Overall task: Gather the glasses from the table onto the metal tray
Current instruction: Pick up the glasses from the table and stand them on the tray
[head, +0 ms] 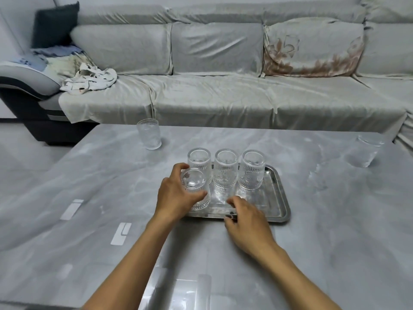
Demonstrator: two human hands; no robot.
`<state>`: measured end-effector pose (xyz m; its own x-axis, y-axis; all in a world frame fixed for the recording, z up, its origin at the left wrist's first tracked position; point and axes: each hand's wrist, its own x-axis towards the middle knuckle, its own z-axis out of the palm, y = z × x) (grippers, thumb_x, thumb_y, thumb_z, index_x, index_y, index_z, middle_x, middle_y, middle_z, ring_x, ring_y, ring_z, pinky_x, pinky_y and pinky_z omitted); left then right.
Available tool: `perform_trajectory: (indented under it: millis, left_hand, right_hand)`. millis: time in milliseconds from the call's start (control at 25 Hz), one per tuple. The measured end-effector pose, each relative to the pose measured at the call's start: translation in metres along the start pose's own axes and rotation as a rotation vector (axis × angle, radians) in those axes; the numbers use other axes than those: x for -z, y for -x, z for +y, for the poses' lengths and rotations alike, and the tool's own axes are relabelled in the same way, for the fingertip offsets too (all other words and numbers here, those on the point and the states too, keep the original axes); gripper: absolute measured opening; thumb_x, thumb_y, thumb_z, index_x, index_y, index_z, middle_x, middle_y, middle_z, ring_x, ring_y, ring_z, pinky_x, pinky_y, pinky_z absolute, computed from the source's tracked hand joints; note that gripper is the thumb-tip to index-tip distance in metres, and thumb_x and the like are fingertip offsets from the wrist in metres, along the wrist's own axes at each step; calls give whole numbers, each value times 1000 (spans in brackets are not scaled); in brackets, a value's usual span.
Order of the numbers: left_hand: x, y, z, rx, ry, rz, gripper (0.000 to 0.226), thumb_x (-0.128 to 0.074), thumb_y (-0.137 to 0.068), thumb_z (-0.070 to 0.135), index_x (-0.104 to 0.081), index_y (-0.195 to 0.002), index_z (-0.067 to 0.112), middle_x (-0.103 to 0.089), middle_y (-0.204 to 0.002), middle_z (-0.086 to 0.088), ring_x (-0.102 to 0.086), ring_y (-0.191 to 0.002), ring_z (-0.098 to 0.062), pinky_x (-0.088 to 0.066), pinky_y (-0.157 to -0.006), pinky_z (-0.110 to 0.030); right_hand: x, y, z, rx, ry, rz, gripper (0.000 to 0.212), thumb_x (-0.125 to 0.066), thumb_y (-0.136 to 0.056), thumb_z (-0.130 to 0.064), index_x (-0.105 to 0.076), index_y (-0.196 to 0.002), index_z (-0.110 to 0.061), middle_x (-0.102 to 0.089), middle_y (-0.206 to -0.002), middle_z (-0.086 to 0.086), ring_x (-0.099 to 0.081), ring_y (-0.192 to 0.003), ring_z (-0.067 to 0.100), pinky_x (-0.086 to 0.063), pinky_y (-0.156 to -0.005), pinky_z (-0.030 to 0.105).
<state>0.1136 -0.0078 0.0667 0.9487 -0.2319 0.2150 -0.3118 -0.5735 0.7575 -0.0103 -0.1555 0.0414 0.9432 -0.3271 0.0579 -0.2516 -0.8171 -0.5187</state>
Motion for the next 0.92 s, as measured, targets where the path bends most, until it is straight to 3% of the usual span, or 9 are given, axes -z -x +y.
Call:
perform_trajectory:
  millis: [160,280,360,440,520,600,760,840,920]
  left_hand:
    - [-7,-4,3,-6,-59,-38,77,-80,-53,43,-45,-121,32,-67,-108,0,-59,-101,-26,-47,-77,-32]
    - [5,-10,5,47,-69,-160,85,-82,-47,50,-45,-121,33,-58,-110,7,-56,-105,-22,-50,-83,-37]
    - [21,-23,4,169,172,-201,82,-81,-50,57,-50,-122,33,-55,-115,9,-56,-104,-14,-50,-81,-33]
    - [37,-45,-4,244,380,-73,57,-75,-65,50,-57,-115,31,-60,-119,3,-59,-100,-10,-49,-76,-28]
    - [51,-73,-14,234,236,90,42,-69,-75,35,-59,-114,25,-62,-120,-2,-61,-99,-16,-52,-81,-35]
    - [63,-106,-28,195,-66,118,44,-64,-78,25,-56,-120,19,-58,-127,-5,-57,-110,-25,-49,-91,-39]
    - [61,-178,-45,24,-510,-53,64,-59,-79,16,-37,-138,20,-35,-148,-8,-43,-125,-37,-43,-96,-44]
    - [58,-205,-57,-17,-572,-113,69,-61,-78,18,-33,-141,20,-35,-151,-10,-45,-126,-39,-42,-97,-45]
    - [51,-222,-72,12,-572,-122,63,-66,-80,21,-41,-138,13,-42,-146,-14,-47,-125,-38,-41,-99,-42]
  right_hand:
    - [1,2,0,15,48,-12,40,-53,-86,-27,-47,-124,-21,-60,-127,-1,-55,-115,24,-41,-96,40]
    - [3,4,-4,46,58,5,42,-52,-84,-21,-47,-125,-21,-60,-127,-3,-55,-114,23,-41,-96,39]
    - [8,0,-9,81,11,43,42,-53,-84,-18,-49,-126,-20,-60,-127,-3,-54,-114,24,-42,-95,38]
    - [11,-5,-15,116,-46,87,40,-56,-84,-17,-53,-124,-19,-60,-127,-4,-53,-113,23,-42,-92,35]
    - [13,-6,-20,143,-80,95,38,-59,-84,-17,-54,-122,-21,-59,-125,-7,-53,-112,19,-40,-87,30]
    - [6,-8,-25,162,-105,54,38,-61,-85,-19,-52,-121,-25,-57,-124,-11,-52,-113,16,-37,-85,26]
    - [-2,-14,-26,185,-140,24,39,-61,-86,-26,-47,-122,-30,-50,-122,-19,-49,-113,10,-34,-88,22]
    - [-3,-15,-26,210,-149,7,40,-57,-87,-30,-42,-124,-35,-41,-120,-27,-45,-112,3,-33,-90,19]
    - [-4,-19,-22,214,-167,5,41,-54,-88,-33,-38,-125,-37,-37,-121,-30,-41,-113,0,-33,-92,18]
